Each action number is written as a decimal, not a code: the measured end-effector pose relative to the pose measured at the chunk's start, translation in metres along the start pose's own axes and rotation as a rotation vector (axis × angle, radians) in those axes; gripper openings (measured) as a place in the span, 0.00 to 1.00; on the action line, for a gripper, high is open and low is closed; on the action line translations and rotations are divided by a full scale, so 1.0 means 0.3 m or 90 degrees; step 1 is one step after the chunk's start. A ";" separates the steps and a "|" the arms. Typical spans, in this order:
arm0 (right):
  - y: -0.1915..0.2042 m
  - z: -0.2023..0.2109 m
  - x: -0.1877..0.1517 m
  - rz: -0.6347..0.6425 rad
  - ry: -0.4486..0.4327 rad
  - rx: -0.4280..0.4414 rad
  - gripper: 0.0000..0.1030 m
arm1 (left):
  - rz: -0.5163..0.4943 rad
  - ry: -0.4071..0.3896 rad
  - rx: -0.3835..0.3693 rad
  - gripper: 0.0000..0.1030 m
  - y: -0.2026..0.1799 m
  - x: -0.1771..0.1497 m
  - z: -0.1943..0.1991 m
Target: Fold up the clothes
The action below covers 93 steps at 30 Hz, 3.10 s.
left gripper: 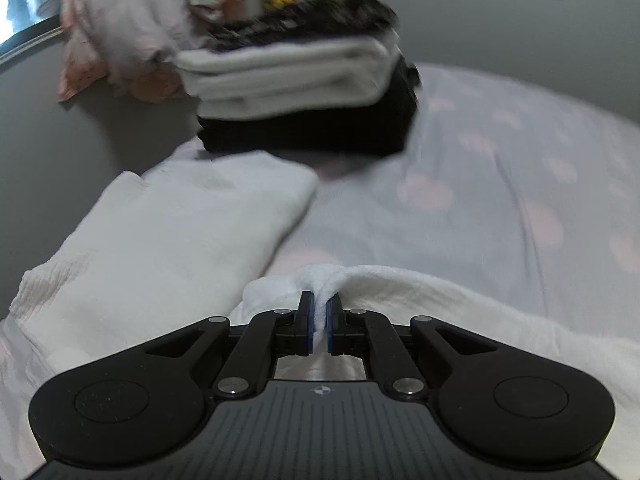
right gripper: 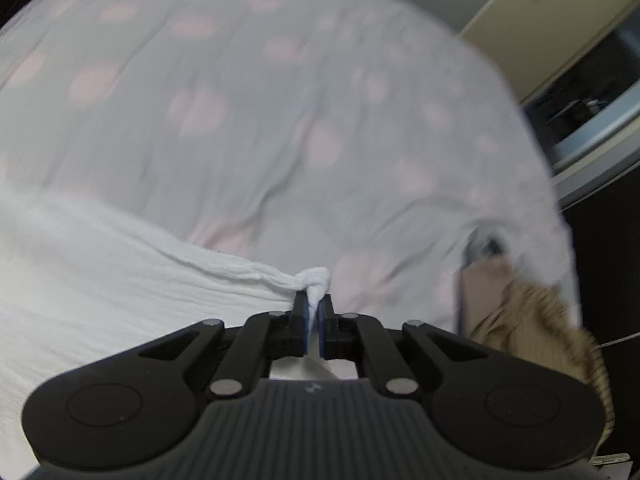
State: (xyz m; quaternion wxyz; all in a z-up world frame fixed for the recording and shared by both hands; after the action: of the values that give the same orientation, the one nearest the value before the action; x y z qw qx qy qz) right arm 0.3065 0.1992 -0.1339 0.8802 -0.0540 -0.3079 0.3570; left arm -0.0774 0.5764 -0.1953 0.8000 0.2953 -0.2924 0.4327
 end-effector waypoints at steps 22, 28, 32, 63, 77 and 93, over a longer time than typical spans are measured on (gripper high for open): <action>0.147 -0.222 0.393 -0.049 -0.084 -0.069 0.37 | -0.010 -0.054 0.085 0.27 -0.045 0.151 -0.128; 0.083 -0.215 0.362 -0.082 -0.099 -0.066 0.65 | -0.072 -0.080 0.104 0.55 -0.073 0.167 -0.076; 0.006 -0.209 0.325 -0.102 -0.102 -0.064 0.78 | -0.085 -0.095 0.076 0.64 -0.093 0.181 -0.053; -0.264 -0.247 0.018 -0.126 -0.002 0.106 0.74 | -0.187 -0.074 -0.006 0.65 -0.133 0.103 0.025; -0.132 -0.250 -0.374 0.050 0.105 0.248 0.59 | -0.401 -0.045 -0.308 0.64 -0.454 -0.078 0.320; -0.399 -0.088 -0.340 -0.071 -0.067 0.168 0.08 | -0.757 0.090 -0.282 0.06 -0.717 -0.484 0.390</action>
State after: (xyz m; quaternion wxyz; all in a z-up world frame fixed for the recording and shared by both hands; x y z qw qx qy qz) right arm 0.3364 0.0466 -0.1689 0.8808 0.0984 -0.3068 0.3470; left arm 0.0178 0.3191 -0.2711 0.9630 0.2056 -0.1077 -0.1371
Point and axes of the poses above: each gripper's, at about its wrist camera, not at the fingertips, and z roughly against the way its jaws point, y to its left, x to its top, the point moved 8 cm from there along -z, roughly the way its jaws point, and after that the axes turned 11 degrees about -z, right-handed, at the moved point
